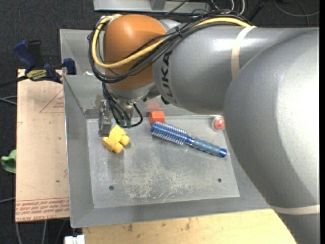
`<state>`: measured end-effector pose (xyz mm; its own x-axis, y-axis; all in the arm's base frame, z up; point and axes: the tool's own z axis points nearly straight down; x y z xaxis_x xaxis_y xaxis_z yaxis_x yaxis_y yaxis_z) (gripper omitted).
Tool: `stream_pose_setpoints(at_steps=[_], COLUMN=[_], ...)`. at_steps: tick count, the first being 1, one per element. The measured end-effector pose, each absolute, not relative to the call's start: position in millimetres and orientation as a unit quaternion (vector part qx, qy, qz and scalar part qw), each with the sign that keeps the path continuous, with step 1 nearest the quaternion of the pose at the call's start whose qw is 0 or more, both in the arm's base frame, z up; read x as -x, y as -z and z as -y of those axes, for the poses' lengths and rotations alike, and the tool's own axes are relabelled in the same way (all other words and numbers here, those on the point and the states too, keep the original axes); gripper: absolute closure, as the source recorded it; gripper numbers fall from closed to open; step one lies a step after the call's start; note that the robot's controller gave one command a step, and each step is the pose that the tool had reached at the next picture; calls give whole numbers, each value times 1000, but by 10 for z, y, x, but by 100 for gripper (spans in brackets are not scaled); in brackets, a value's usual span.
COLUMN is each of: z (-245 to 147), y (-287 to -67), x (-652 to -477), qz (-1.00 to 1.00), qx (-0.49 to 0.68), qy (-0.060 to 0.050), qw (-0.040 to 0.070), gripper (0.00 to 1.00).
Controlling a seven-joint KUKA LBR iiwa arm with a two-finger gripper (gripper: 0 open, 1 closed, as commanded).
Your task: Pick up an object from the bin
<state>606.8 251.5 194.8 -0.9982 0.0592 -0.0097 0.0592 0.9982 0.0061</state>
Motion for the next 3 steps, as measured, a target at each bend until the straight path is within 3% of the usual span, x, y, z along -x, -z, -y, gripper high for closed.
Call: stream_pose_setpoints(at_steps=[1, 2, 3], z=[-2506, -2179, -2048], y=[-1294, -893, -1995], x=[-5875, -6398, -6403], qz=[-999, -996, -996], qx=[43, -91, -92], qy=[0, -3, -3], qw=[-2, 7, 6], gripper=[100, 100, 100])
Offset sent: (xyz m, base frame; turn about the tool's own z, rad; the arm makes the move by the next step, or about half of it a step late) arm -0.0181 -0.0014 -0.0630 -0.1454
